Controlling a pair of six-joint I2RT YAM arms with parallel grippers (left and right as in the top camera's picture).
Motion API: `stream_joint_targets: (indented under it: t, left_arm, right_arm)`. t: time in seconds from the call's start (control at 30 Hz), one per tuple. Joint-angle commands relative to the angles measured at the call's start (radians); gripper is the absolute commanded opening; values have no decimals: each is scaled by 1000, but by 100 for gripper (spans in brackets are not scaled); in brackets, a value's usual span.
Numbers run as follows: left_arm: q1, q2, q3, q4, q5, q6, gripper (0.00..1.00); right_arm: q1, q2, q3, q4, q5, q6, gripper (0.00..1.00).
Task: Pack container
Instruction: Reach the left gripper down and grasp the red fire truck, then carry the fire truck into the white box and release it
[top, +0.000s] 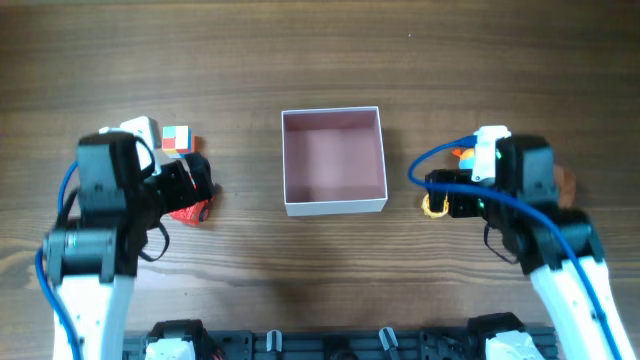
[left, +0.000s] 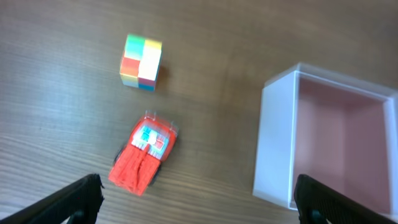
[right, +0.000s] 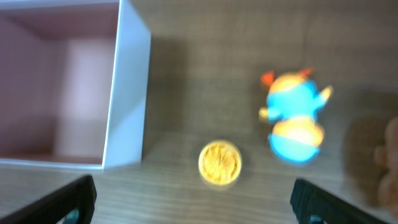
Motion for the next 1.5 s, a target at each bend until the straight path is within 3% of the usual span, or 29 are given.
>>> stream_joint_targets:
  t: [0.0, 0.1, 0.23, 0.3, 0.53, 0.57, 0.73, 0.9, 1.03, 1.07, 1.17, 1.33, 1.47]
  left_arm:
    - [7, 144, 60, -53, 15, 67, 100]
    - [7, 287, 59, -24, 7, 196, 100]
    - [7, 439, 59, -55, -68, 266, 100]
    - [7, 499, 59, -56, -137, 268, 100]
    - [7, 671, 43, -55, -139, 275, 96]
    - [7, 692, 43, -50, -137, 275, 93]
    - [7, 731, 43, -51, -135, 275, 57]
    - [7, 730, 43, -51, -134, 271, 49]
    - [7, 730, 45, -50, -116, 269, 31]
    - [6, 730, 54, -51, -116, 244, 30]
    - [-17, 714, 152, -116, -116, 211, 4]
    - [-161, 624, 434, -233, -61, 105, 4]
    - [-398, 592, 506, -120, -47, -56, 4]
  right_arm:
    - [-2, 126, 56, -56, -114, 21, 100]
    - [-3, 209, 56, -61, -88, 34, 100]
    - [-3, 243, 55, -67, 27, 103, 100]
    - [-3, 243, 55, -66, 31, 95, 100]
    - [-3, 243, 55, -66, 49, 92, 100]
    - [-3, 243, 55, -66, 49, 92, 100]
    - [-3, 243, 55, -66, 49, 92, 100]
    - [-3, 243, 55, -66, 49, 92, 100]
    - [-3, 243, 55, -66, 49, 92, 100]
    - [-3, 243, 55, -66, 49, 92, 100]
    - [-3, 243, 55, -65, 49, 92, 100]
    - [-3, 243, 55, -65, 49, 91, 100]
    - [-3, 243, 55, -58, 49, 92, 100]
